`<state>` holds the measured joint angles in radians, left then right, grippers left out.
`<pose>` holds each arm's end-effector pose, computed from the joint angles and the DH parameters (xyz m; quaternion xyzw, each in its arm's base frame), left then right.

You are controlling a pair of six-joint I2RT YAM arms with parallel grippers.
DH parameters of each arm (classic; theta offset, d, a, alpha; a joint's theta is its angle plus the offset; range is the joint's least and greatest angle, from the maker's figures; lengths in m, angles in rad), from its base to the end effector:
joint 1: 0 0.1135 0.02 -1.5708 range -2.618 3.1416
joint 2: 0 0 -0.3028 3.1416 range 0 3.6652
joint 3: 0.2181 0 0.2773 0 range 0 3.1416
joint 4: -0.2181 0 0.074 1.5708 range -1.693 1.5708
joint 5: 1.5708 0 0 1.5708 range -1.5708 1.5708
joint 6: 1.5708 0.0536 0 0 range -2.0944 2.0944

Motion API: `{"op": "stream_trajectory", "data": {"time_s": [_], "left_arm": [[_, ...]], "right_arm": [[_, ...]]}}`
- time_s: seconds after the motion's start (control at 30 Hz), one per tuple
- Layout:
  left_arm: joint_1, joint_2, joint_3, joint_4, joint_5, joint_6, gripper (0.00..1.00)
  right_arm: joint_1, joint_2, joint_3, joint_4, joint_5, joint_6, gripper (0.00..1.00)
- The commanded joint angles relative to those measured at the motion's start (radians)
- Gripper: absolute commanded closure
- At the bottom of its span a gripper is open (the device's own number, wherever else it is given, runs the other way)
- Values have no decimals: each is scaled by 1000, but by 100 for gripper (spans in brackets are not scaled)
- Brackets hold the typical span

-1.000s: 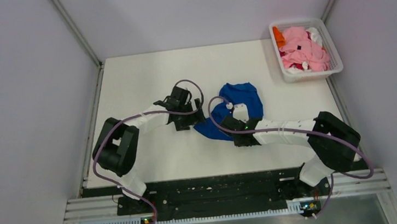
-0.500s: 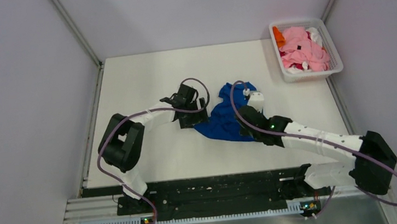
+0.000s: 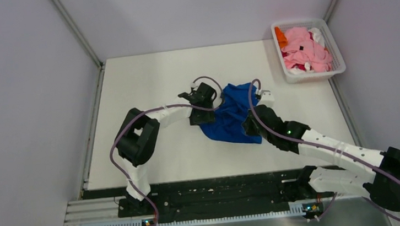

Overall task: Fold and stack the t-shirts
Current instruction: Flatten out the tshirt

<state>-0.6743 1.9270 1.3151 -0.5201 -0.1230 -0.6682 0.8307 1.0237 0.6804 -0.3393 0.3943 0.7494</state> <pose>0.3445 -0.2669 0.1757 -0.0104 0.9742 -0.0881 0.2074 0.1726 0.1585 0.2596 0.0481 0.8882 0.1748 0.4222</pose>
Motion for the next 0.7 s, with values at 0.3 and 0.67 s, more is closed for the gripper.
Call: {"op": "stream_trajectory", "data": {"time_s": [0.3,0.67], "left_arm": [[-19,14,46,-173,-278,-71,100],[1,-594,-30,-178,-595,0,100]], "right_arm": [[-128,-94,-4,-3,27,-12,100],[-324,-289,152,-218,147,-19,100]]}}
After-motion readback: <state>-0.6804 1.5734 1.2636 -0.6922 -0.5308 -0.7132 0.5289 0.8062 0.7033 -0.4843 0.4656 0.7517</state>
